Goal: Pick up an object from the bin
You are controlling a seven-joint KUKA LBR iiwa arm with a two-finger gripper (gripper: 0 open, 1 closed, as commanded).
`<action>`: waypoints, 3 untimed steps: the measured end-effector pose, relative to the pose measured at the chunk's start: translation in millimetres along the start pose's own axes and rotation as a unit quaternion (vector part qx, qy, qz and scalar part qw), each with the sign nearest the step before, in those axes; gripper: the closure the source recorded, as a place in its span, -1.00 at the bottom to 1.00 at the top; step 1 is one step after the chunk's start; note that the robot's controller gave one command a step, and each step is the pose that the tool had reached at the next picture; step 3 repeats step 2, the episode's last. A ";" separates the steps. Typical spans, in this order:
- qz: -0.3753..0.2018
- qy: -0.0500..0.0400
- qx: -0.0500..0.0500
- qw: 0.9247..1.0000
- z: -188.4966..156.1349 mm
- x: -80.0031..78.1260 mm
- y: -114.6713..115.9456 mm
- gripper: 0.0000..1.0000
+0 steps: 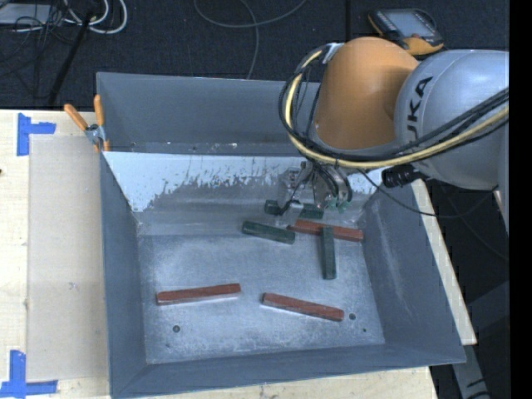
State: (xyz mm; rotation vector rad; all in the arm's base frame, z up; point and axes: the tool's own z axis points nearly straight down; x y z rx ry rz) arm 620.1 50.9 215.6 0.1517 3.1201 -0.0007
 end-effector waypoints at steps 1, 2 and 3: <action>-0.035 0.001 -0.001 0.999 16.8 2.6 2.6 1.00; -0.137 0.010 -0.001 0.990 -28.7 18.4 7.8 1.00; -0.137 0.010 -0.001 0.990 -28.7 18.4 7.8 1.00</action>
Offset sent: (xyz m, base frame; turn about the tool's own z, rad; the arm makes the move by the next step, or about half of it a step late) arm -0.0223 0.0192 0.0842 -0.1476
